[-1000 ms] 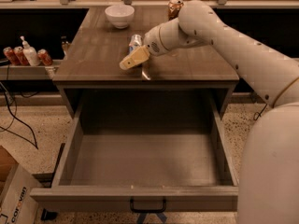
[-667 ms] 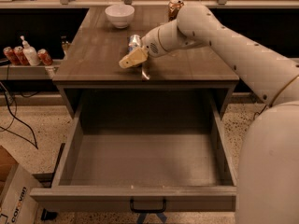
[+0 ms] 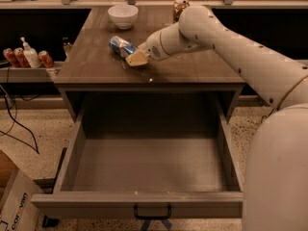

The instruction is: Place redbull can into top drawer

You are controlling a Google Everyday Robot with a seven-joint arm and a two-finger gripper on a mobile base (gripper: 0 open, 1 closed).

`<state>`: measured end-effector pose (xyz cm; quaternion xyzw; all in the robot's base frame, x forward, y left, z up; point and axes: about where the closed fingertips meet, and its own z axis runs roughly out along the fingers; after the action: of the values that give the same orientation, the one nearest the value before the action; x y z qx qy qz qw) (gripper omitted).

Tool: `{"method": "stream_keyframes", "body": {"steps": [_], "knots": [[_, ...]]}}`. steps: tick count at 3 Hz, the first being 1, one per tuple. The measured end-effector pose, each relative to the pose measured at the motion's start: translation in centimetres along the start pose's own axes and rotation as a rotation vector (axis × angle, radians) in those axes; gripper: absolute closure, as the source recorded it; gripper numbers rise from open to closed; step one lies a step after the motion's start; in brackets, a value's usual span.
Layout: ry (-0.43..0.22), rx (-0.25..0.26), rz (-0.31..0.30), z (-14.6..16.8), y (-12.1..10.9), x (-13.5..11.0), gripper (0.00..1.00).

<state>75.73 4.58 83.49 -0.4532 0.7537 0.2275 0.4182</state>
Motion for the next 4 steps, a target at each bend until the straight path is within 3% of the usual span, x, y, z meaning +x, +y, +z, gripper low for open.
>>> {"method": "stream_keyframes", "body": {"steps": [1,2,3,4], "knots": [[-0.004,0.015,-0.017,-0.7,0.2,-0.4,0.87],[-0.040,0.010,-0.074,-2.6,0.9,-1.9,1.00],[-0.080,-0.007,-0.160,-4.6,2.3,-3.0,1.00],[-0.143,-0.044,-0.274,-7.6,5.6,-3.4,1.00]]}}
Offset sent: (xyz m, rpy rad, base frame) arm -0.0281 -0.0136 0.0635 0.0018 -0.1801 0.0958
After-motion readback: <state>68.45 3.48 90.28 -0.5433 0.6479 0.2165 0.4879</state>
